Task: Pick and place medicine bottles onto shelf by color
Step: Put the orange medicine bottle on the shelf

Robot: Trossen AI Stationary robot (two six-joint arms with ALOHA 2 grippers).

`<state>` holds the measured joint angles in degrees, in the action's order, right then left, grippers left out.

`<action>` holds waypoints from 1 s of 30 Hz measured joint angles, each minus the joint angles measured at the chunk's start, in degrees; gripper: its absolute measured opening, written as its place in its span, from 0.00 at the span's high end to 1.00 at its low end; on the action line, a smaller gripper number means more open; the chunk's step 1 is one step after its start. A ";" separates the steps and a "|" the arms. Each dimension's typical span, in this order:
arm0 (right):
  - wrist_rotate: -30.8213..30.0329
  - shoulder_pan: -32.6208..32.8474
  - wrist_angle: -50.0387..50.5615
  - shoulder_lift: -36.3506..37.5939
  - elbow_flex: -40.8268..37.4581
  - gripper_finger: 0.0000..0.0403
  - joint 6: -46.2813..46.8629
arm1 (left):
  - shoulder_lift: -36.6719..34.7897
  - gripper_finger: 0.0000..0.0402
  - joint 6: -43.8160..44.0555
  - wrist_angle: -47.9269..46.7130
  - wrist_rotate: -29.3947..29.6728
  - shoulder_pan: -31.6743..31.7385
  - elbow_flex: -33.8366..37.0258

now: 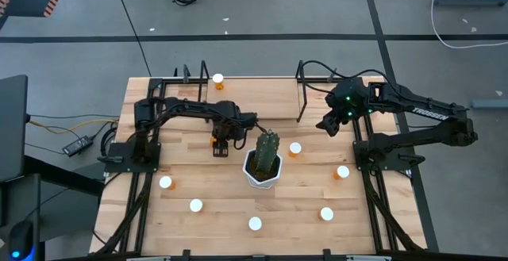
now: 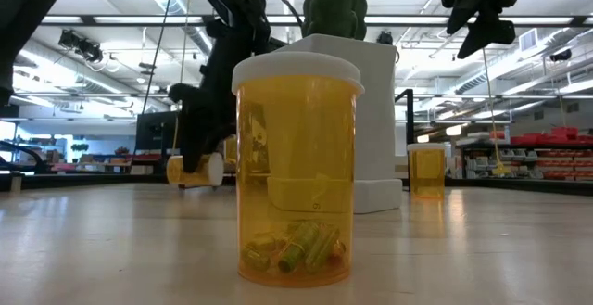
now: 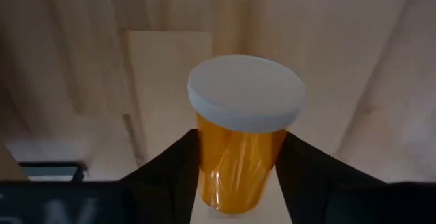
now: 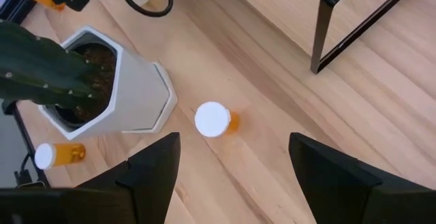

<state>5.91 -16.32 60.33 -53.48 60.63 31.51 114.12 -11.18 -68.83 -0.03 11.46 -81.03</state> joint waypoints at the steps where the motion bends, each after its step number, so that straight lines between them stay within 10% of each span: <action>1: 0.16 0.00 -0.01 0.06 -0.01 0.30 -0.01 | -0.50 0.56 0.09 -0.18 -0.12 -0.02 0.00; 13: 0.62 0.00 -2.64 0.77 0.01 0.30 -0.57 | -13.14 0.55 3.19 0.31 -0.18 1.70 0.00; 23: 1.27 0.00 -26.38 -0.35 2.10 0.30 -9.87 | -23.72 0.54 8.01 12.52 -0.11 5.08 -0.02; 30: -8.27 -1.63 -21.88 -9.41 14.16 0.30 -20.44 | -24.98 0.54 9.39 18.43 -0.18 8.26 -0.02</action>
<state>-2.36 -17.94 38.45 -62.89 74.79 11.07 89.14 -1.79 -50.41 -0.21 19.73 -81.06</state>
